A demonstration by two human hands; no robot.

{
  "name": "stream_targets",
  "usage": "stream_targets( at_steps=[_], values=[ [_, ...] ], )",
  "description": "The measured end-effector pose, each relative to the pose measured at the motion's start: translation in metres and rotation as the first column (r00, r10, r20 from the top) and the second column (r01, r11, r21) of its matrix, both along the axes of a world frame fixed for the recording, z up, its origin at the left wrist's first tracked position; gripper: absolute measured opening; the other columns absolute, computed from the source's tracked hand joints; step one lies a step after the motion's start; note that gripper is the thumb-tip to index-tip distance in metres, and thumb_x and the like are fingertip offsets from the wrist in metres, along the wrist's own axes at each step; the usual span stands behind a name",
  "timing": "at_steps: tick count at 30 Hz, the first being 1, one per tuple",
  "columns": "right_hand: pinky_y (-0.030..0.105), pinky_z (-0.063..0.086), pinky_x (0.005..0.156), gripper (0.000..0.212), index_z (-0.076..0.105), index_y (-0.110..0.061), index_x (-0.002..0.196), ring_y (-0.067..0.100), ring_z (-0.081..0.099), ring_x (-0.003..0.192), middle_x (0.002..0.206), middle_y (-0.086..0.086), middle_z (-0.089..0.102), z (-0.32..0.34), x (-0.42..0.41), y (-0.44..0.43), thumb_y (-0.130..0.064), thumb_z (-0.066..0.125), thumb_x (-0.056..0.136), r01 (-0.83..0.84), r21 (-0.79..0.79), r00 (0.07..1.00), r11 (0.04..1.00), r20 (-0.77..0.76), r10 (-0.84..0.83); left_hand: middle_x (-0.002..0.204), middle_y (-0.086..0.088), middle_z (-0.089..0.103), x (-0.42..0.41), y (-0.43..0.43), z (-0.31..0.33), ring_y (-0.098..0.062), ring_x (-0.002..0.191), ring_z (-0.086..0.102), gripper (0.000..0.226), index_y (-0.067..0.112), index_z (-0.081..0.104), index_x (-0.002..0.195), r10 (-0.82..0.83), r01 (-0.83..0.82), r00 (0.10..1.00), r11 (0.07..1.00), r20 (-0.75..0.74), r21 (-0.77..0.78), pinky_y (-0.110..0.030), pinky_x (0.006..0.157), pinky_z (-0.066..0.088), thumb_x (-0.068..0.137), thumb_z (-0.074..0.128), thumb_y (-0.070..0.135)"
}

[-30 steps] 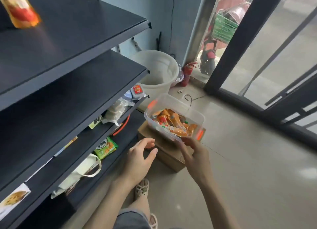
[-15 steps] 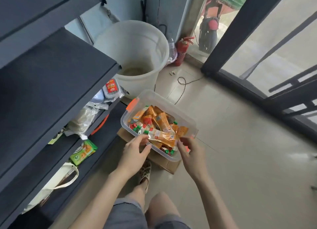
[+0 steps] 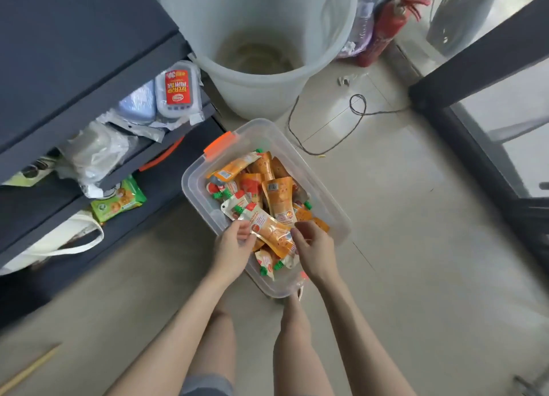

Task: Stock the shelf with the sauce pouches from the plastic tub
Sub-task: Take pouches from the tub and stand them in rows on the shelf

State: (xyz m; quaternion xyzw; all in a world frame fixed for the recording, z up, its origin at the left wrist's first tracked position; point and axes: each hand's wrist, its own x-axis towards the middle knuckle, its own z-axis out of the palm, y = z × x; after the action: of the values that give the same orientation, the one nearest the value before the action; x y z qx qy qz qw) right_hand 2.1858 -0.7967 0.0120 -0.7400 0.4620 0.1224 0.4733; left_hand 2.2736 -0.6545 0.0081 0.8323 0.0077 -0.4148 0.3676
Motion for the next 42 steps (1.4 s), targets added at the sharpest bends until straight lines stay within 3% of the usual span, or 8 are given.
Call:
stream_targets(
  at_steps=[5, 11, 16, 20, 27, 33, 38, 42],
  values=[
    [0.041, 0.054, 0.085, 0.024, 0.065, -0.013, 0.109, 0.017, 0.063, 0.093, 0.105, 0.001, 0.068, -0.074, 0.005, -0.028, -0.026, 0.054, 0.092, -0.155, 0.122, 0.985, 0.98, -0.053, 0.162, 0.108, -0.003, 0.059, -0.021, -0.026, -0.071, -0.015, 0.098, 0.056, 0.026, 0.008, 0.055, 0.114, 0.367, -0.361, 0.926, 0.93, -0.088, 0.073, -0.017, 0.075, 0.042, 0.089, 0.061, 0.012],
    [0.032, 0.047, 0.088, 0.037, 0.058, -0.012, 0.123, 0.021, 0.058, 0.11, 0.124, 0.006, 0.063, -0.151, 0.007, -0.041, -0.033, 0.055, 0.093, -0.26, 0.148, 0.957, 0.954, -0.088, 0.275, 0.104, 0.005, 0.048, -0.038, -0.046, -0.134, -0.015, 0.096, 0.051, 0.034, 0.02, 0.038, 0.107, 0.655, -0.634, 0.744, 0.755, -0.135, 0.167, -0.031, 0.081, 0.045, 0.087, 0.066, 0.021],
    [0.044, 0.043, 0.101, 0.053, 0.045, -0.014, 0.132, 0.023, 0.048, 0.121, 0.132, 0.007, 0.052, -0.197, 0.011, -0.042, -0.039, 0.062, 0.088, -0.194, 0.127, 0.977, 0.973, -0.06, 0.202, 0.097, 0.004, 0.053, -0.042, -0.069, -0.163, -0.014, 0.081, 0.053, 0.036, 0.015, 0.039, 0.102, 0.708, -0.683, 0.706, 0.683, -0.007, 0.259, -0.019, 0.054, 0.036, 0.084, 0.068, 0.028],
    [0.035, 0.053, 0.085, 0.045, 0.049, -0.019, 0.117, 0.015, 0.061, 0.102, 0.115, 0.001, 0.061, -0.217, 0.017, -0.044, -0.038, 0.07, 0.082, -0.031, 0.196, 0.999, 0.98, -0.021, 0.035, 0.098, -0.001, 0.057, -0.038, -0.073, -0.182, -0.015, 0.077, 0.055, 0.05, 0.006, 0.045, 0.108, 0.798, -0.774, 0.601, 0.567, 0.047, 0.283, -0.017, 0.05, 0.035, 0.077, 0.076, 0.029],
    [0.021, 0.053, 0.064, 0.022, 0.056, -0.032, 0.086, 0.007, 0.067, 0.079, 0.088, -0.012, 0.068, -0.23, 0.019, -0.048, -0.039, 0.075, 0.076, 0.019, 0.295, 1.0, 0.955, 0.017, -0.025, 0.089, 0.0, 0.072, -0.04, -0.062, -0.201, -0.012, 0.074, 0.068, 0.028, 0.018, 0.068, 0.089, 0.798, -0.78, 0.602, 0.596, -0.031, 0.192, -0.026, 0.061, 0.054, 0.068, 0.083, 0.028],
    [0.039, 0.056, 0.085, 0.022, 0.058, -0.02, 0.108, 0.018, 0.067, 0.098, 0.107, -0.001, 0.069, -0.21, 0.017, -0.053, -0.024, 0.066, 0.088, -0.022, 0.381, 0.992, 0.924, 0.127, -0.028, 0.095, 0.011, 0.066, -0.038, -0.06, -0.183, -0.002, 0.086, 0.064, 0.02, 0.027, 0.056, 0.104, 0.695, -0.701, 0.713, 0.71, -0.092, -0.069, -0.029, 0.074, 0.056, 0.087, 0.065, 0.023],
    [0.037, 0.058, 0.079, 0.021, 0.058, -0.019, 0.107, 0.018, 0.069, 0.093, 0.105, 0.003, 0.07, -0.159, 0.019, -0.067, -0.022, 0.065, 0.088, -0.143, 0.378, 0.971, 0.915, 0.233, 0.055, 0.097, 0.017, 0.066, -0.033, -0.057, -0.138, 0.007, 0.083, 0.065, 0.025, 0.025, 0.051, 0.116, 0.681, -0.678, 0.728, 0.698, -0.078, -0.23, -0.013, 0.064, 0.053, 0.093, 0.056, 0.03],
    [0.034, 0.059, 0.076, 0.015, 0.061, -0.016, 0.103, 0.022, 0.07, 0.09, 0.103, 0.004, 0.07, -0.095, 0.019, -0.069, -0.023, 0.063, 0.09, -0.258, 0.385, 0.95, 0.886, 0.269, 0.16, 0.095, 0.016, 0.064, -0.027, -0.047, -0.077, 0.008, 0.078, 0.064, 0.012, 0.031, 0.052, 0.103, 0.67, -0.661, 0.738, 0.697, -0.077, -0.278, -0.011, 0.058, 0.051, 0.093, 0.053, 0.038]
  ],
)
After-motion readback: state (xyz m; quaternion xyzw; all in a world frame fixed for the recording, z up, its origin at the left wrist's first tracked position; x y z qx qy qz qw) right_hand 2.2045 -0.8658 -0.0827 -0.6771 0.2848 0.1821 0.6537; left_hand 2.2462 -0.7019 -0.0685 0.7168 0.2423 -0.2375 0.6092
